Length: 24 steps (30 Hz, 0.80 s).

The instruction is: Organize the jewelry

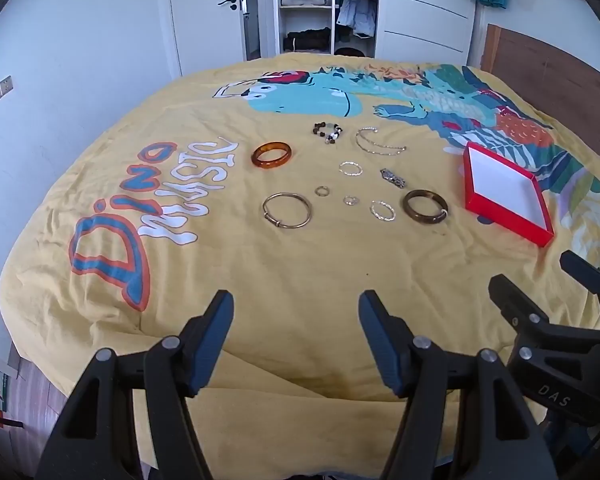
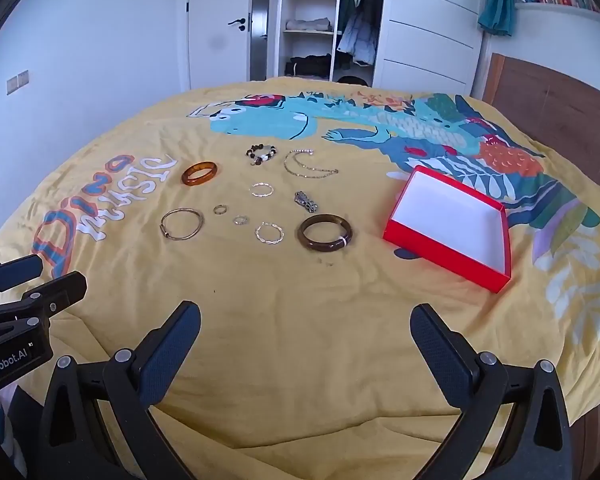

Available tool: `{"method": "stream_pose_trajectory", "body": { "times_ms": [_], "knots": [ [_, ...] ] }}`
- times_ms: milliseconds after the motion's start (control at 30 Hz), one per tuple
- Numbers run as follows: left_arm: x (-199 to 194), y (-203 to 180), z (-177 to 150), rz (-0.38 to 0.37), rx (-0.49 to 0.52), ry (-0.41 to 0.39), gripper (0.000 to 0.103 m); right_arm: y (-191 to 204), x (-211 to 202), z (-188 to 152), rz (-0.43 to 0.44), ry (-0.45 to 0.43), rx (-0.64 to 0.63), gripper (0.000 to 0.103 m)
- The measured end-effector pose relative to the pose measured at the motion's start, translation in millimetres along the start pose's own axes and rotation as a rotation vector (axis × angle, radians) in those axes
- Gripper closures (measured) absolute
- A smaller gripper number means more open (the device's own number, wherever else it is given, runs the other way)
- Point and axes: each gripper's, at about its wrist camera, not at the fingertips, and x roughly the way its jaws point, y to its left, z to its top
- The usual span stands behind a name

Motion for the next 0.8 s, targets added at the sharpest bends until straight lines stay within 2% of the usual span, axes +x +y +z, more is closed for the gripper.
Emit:
{"method": "stream_pose_trajectory", "body": {
  "times_ms": [800],
  "knots": [
    [2.3,8.0,16.8,-0.061,-0.050,-0.004,0.040,7.1,6.7,8.7,0.021,0.006,-0.034,0.000]
  ]
}}
